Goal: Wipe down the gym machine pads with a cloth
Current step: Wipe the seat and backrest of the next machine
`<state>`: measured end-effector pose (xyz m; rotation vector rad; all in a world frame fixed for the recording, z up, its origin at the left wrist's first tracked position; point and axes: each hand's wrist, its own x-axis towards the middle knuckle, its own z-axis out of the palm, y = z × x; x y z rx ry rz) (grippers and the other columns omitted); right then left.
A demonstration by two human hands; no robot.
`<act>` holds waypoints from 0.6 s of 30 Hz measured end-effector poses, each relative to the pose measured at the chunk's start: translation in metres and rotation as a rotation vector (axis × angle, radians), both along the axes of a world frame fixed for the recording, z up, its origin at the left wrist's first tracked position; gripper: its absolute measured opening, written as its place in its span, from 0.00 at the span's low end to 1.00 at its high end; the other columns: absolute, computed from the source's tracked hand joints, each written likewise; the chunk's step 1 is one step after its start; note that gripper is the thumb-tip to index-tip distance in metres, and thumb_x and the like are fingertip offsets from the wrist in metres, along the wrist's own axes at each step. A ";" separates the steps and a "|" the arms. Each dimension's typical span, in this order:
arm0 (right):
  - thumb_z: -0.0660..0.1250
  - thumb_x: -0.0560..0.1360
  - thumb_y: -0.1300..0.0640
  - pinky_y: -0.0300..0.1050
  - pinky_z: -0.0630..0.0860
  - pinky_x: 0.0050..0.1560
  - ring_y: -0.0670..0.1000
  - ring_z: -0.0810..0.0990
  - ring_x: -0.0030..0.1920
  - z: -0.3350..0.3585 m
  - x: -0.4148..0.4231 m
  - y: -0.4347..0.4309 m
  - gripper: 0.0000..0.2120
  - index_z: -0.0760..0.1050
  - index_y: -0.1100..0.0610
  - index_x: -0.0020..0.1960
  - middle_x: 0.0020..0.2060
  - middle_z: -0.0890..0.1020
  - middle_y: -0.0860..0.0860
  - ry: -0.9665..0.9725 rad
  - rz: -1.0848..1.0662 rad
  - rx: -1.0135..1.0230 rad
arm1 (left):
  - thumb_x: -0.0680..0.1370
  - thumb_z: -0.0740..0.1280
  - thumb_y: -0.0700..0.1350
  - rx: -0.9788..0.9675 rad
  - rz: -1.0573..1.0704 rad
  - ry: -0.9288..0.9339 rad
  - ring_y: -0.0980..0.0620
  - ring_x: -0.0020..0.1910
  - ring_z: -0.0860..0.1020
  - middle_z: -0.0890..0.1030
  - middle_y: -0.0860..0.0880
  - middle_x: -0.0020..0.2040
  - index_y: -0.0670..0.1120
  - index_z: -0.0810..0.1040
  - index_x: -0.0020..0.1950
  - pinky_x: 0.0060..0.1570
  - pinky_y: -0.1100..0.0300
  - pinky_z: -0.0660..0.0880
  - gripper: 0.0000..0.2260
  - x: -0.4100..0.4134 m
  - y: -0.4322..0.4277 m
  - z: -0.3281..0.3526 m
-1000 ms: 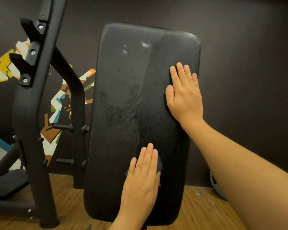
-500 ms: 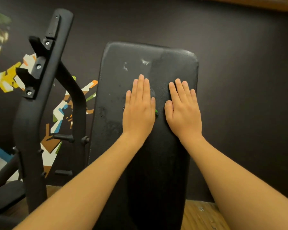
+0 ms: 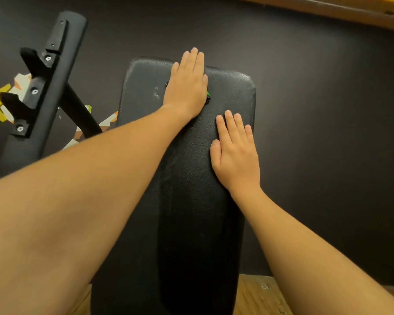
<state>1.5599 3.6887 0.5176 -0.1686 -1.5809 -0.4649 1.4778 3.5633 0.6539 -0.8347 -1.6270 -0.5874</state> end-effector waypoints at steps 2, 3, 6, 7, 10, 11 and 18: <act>0.52 0.83 0.52 0.57 0.54 0.81 0.58 0.58 0.81 0.001 0.000 0.000 0.27 0.63 0.59 0.80 0.80 0.63 0.57 -0.003 -0.004 -0.001 | 0.87 0.50 0.46 0.019 -0.009 0.023 0.43 0.82 0.52 0.52 0.42 0.83 0.39 0.51 0.82 0.78 0.47 0.53 0.25 -0.001 0.001 -0.012; 0.52 0.83 0.52 0.57 0.54 0.81 0.58 0.58 0.81 0.000 0.000 -0.001 0.27 0.63 0.59 0.80 0.80 0.63 0.57 -0.002 -0.009 -0.001 | 0.86 0.50 0.45 0.023 -0.016 0.026 0.43 0.82 0.52 0.52 0.42 0.83 0.39 0.51 0.82 0.78 0.48 0.54 0.25 -0.002 0.001 -0.020; 0.53 0.83 0.53 0.57 0.54 0.81 0.58 0.58 0.81 -0.001 0.001 -0.002 0.26 0.63 0.59 0.80 0.80 0.64 0.58 -0.004 -0.018 0.002 | 0.86 0.51 0.45 -0.013 -0.043 0.044 0.43 0.82 0.52 0.53 0.41 0.83 0.39 0.52 0.82 0.78 0.49 0.54 0.25 -0.005 -0.003 -0.037; 0.53 0.83 0.52 0.57 0.54 0.81 0.58 0.58 0.81 0.000 0.002 -0.002 0.26 0.63 0.59 0.80 0.80 0.64 0.58 -0.007 -0.019 0.001 | 0.87 0.51 0.45 -0.032 -0.052 0.047 0.43 0.82 0.52 0.53 0.41 0.83 0.39 0.52 0.82 0.78 0.49 0.53 0.25 -0.005 -0.005 -0.035; 0.52 0.84 0.52 0.57 0.53 0.81 0.58 0.57 0.81 0.001 0.003 -0.002 0.27 0.62 0.59 0.81 0.80 0.63 0.57 -0.012 -0.021 -0.007 | 0.87 0.49 0.45 -0.050 -0.028 0.053 0.43 0.82 0.50 0.50 0.41 0.83 0.38 0.49 0.82 0.79 0.48 0.52 0.25 -0.001 -0.005 -0.013; 0.52 0.84 0.52 0.56 0.53 0.81 0.58 0.57 0.81 0.001 0.003 -0.002 0.27 0.62 0.59 0.81 0.80 0.63 0.57 -0.013 -0.020 -0.007 | 0.87 0.49 0.45 -0.049 -0.024 0.043 0.43 0.82 0.49 0.50 0.42 0.83 0.38 0.49 0.82 0.79 0.47 0.51 0.25 0.001 -0.004 -0.005; 0.53 0.83 0.53 0.57 0.54 0.80 0.59 0.59 0.81 0.000 0.002 -0.002 0.26 0.63 0.59 0.80 0.79 0.64 0.58 0.001 -0.016 0.003 | 0.87 0.49 0.47 0.035 0.025 0.027 0.44 0.82 0.51 0.51 0.42 0.83 0.39 0.49 0.83 0.78 0.47 0.51 0.26 0.001 0.004 -0.033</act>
